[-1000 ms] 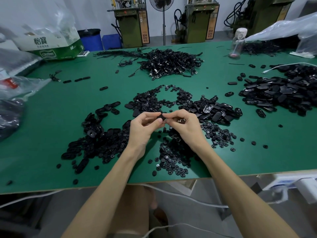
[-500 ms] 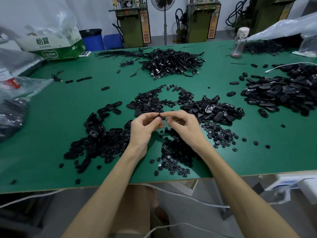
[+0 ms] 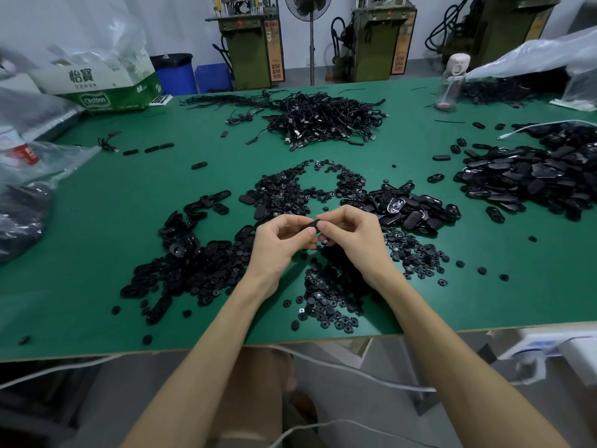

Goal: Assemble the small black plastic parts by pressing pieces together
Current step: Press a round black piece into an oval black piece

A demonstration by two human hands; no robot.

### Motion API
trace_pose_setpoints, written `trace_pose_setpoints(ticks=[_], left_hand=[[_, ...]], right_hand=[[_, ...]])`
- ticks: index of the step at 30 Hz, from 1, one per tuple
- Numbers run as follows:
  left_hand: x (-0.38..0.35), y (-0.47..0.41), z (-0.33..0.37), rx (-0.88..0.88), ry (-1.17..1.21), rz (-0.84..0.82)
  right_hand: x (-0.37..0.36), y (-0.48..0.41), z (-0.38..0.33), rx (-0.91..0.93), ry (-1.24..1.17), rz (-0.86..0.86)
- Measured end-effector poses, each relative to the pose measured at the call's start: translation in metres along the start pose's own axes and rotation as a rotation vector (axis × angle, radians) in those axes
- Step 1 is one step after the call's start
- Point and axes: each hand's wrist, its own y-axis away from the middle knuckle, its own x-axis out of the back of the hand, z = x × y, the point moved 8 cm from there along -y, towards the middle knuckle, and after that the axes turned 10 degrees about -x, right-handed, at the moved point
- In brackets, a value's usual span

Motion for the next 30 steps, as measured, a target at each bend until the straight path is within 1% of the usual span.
trace_pose_setpoints(ticks=[5, 9, 14, 23, 25, 30], left_hand=[[-0.001, 0.0001, -0.0004, -0.004, -0.029, -0.013], [0.0001, -0.0004, -0.0015, 0.0, -0.071, 0.012], [0.0027, -0.0005, -0.0023, 0.002, -0.102, 0.047], [0.0031, -0.0019, -0.0042, -0.004, -0.138, 0.053], [0.0029, -0.0015, -0.0048, -0.001, -0.11, 0.047], [-0.0008, -0.0007, 0.0, -0.014, 0.048, 0.004]], right_hand=[[0.0001, 0.0004, 0.0001, 0.005, 0.025, 0.002], [-0.0032, 0.0007, -0.0009, 0.017, 0.057, -0.018], [-0.0076, 0.0026, -0.0006, 0.014, 0.04, -0.07], [-0.009, 0.0017, 0.0016, -0.008, 0.021, -0.083], [-0.0065, 0.001, 0.0027, -0.011, 0.008, -0.065], [0.0002, 0.0006, 0.0007, 0.008, -0.031, -0.002]])
